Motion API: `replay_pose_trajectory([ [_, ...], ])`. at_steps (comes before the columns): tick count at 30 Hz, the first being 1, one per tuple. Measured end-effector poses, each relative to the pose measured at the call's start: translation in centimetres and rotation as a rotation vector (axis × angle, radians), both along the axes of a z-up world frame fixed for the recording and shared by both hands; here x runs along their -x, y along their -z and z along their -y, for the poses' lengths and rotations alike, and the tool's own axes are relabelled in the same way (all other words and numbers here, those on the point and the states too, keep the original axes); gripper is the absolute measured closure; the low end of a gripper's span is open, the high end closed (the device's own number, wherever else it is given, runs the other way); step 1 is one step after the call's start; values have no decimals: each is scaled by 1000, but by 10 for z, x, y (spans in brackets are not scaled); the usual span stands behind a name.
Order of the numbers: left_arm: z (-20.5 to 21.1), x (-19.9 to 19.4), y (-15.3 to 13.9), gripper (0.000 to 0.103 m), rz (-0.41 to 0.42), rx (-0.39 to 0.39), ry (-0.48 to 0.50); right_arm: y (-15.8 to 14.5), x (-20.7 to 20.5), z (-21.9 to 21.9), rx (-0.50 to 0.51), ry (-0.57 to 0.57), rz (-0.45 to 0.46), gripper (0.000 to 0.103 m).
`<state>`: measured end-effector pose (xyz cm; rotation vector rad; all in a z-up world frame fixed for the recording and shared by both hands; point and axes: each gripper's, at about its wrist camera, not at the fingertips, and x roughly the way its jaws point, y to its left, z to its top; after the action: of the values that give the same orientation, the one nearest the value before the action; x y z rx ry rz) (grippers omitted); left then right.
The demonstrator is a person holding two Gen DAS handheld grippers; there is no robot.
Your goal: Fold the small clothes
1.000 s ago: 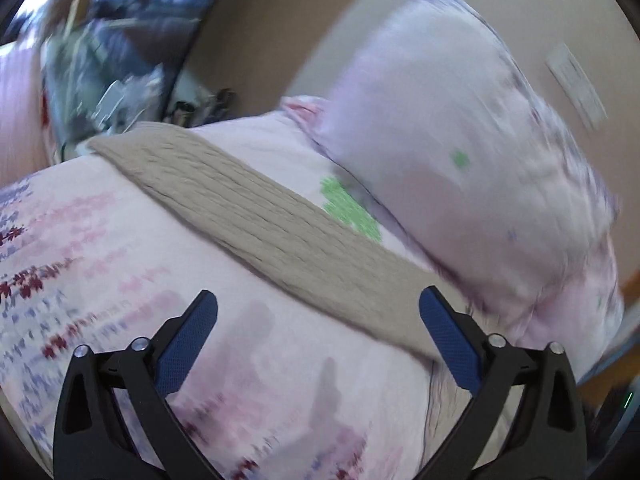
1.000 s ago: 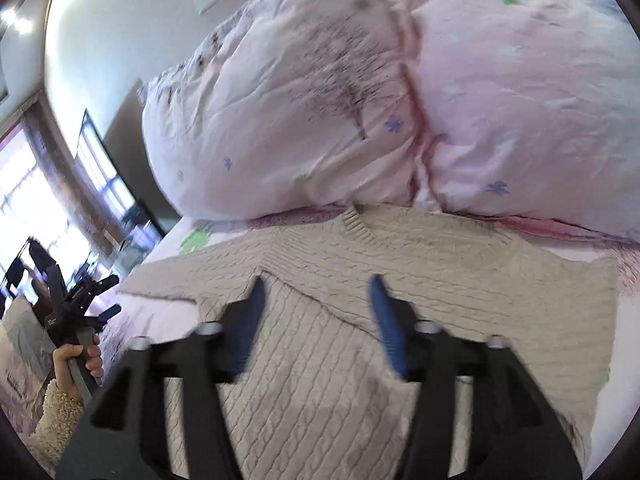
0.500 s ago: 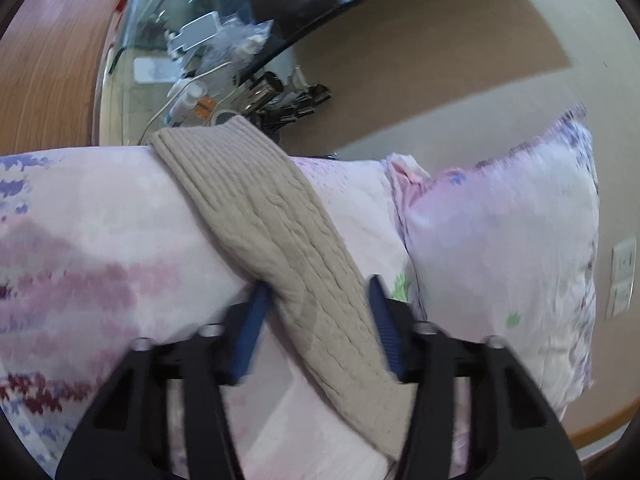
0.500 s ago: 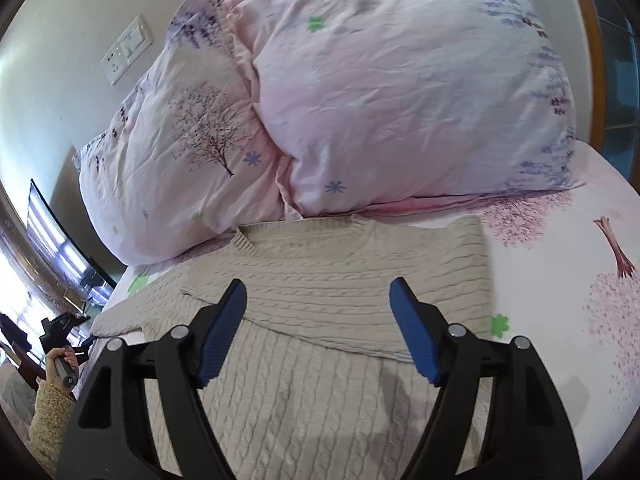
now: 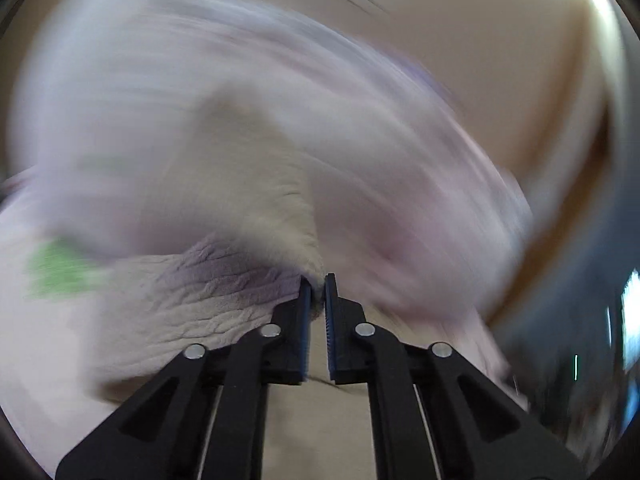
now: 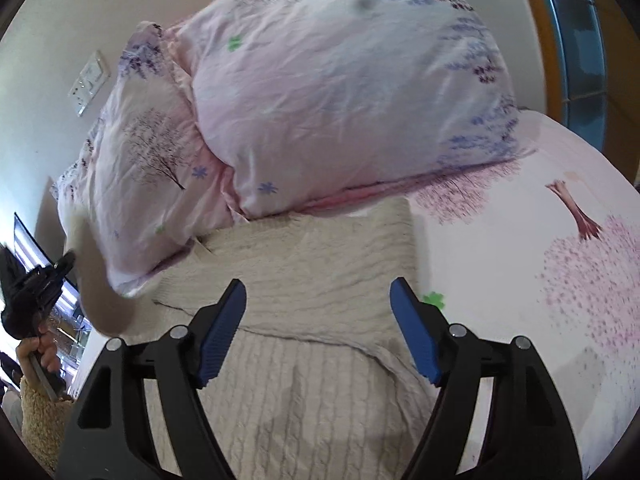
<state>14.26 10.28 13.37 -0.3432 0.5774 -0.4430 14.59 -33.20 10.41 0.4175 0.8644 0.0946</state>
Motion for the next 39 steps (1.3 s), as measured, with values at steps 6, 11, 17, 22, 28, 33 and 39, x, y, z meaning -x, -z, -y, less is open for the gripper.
replay_pose_trajectory([
  [6,106,13,59,91,-178,-213,273,11,37,26,-34,15,-83,29],
  [11,11,77,72,57,-256,-212,86,31,100,57,-115,13,-168,33],
  [17,-69,141,116,56,-464,-6,6,60,163,67,-296,-8,-236,55],
  [22,-69,182,135,57,-483,114,24,68,190,54,-428,-98,-255,68],
  [28,-48,212,141,74,-512,188,66,76,201,20,-503,-235,-297,87],
  [33,-46,194,131,96,-477,241,80,40,179,8,-484,-284,-149,96],
  [39,-53,98,56,97,-214,191,49,-31,74,7,-401,-250,110,96],
])
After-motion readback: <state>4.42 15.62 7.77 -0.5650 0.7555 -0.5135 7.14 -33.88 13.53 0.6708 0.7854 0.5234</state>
